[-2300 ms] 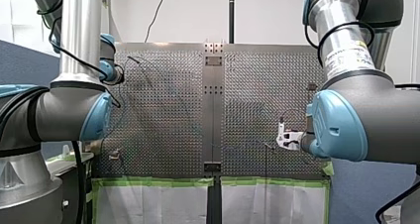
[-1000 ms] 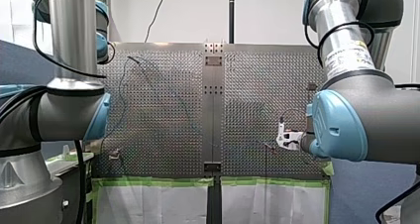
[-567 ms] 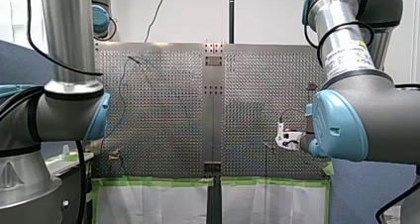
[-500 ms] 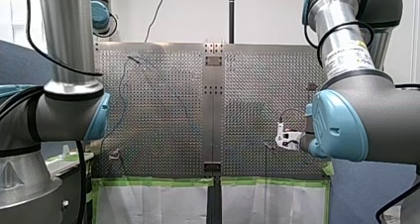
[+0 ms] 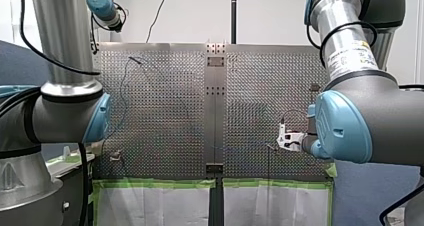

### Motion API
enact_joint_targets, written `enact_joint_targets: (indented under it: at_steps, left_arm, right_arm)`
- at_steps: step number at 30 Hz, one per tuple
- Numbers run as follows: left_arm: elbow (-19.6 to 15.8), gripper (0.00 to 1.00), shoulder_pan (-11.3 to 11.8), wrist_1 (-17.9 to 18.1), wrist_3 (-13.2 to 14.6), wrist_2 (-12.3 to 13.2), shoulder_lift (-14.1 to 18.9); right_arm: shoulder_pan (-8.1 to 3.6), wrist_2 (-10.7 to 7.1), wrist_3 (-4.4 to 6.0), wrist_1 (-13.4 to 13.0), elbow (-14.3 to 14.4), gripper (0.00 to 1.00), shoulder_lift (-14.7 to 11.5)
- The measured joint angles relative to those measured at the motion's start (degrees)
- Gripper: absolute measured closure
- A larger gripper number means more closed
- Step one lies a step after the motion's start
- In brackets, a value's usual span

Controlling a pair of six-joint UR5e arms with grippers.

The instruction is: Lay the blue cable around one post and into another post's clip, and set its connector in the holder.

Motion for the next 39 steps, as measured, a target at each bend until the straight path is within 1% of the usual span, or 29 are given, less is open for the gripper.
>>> enact_joint_targets:
  at_steps: [6, 8, 12, 16, 20, 23, 25, 29, 33, 36, 39]
  left_arm:
    - [-3.1, 0.00, -0.9, -3.2, 3.2, -0.3, -3.2]
    - [-3.7, 0.00, -1.0, -4.4, 4.4, -0.2, -4.2]
    - [-4.2, 0.00, -1.0, -6.3, 6.4, 0.3, -5.0]
    - [-4.2, 0.00, -1.0, -8.4, 8.4, 2.0, -5.2]
    - [-4.2, 0.00, -0.9, -10.8, 10.8, 4.3, -5.2]
    - [-4.1, 0.00, -0.8, -11.8, 11.6, 5.9, -5.2]
    - [-3.9, 0.00, -0.8, -11.6, 11.4, 6.5, -5.2]
    - [-3.1, 0.00, -0.9, -10.0, 10.0, 7.2, -5.2]
    - [-2.1, 0.00, -1.0, -8.0, 8.1, 7.5, -5.2]
    - [-1.9, 0.00, -1.0, -6.4, 6.5, 7.5, -5.3]
    - [-1.8, 0.00, -1.0, -5.0, 5.4, 7.5, -5.7]
  right_arm:
    - [0.02, -0.02, 0.01, 0.0, 0.0, 1.00, 0.0]
    - [0.04, -0.03, 0.01, 0.0, 0.0, 1.00, 0.0]
    - [0.16, -0.02, 0.01, 0.0, 0.0, 1.00, 0.0]
    - [0.30, 0.00, -0.05, 0.0, 0.0, 1.00, 0.0]
    - [0.43, 0.06, -0.12, -0.1, 0.0, 1.00, 0.0]
    - [0.45, 0.08, -0.14, -0.1, -0.1, 1.00, 0.0]
    - [0.45, 0.10, -0.15, -0.1, -0.1, 1.00, 0.0]
    - [0.48, 0.14, -0.17, 0.0, -0.2, 1.00, 0.0]
    - [0.63, 0.14, -0.17, 0.1, -0.4, 1.00, 0.0]
    - [0.70, 0.17, -0.18, 0.2, -0.5, 1.00, 0.0]
    - [0.73, 0.19, -0.21, 0.2, -0.5, 1.00, 0.0]
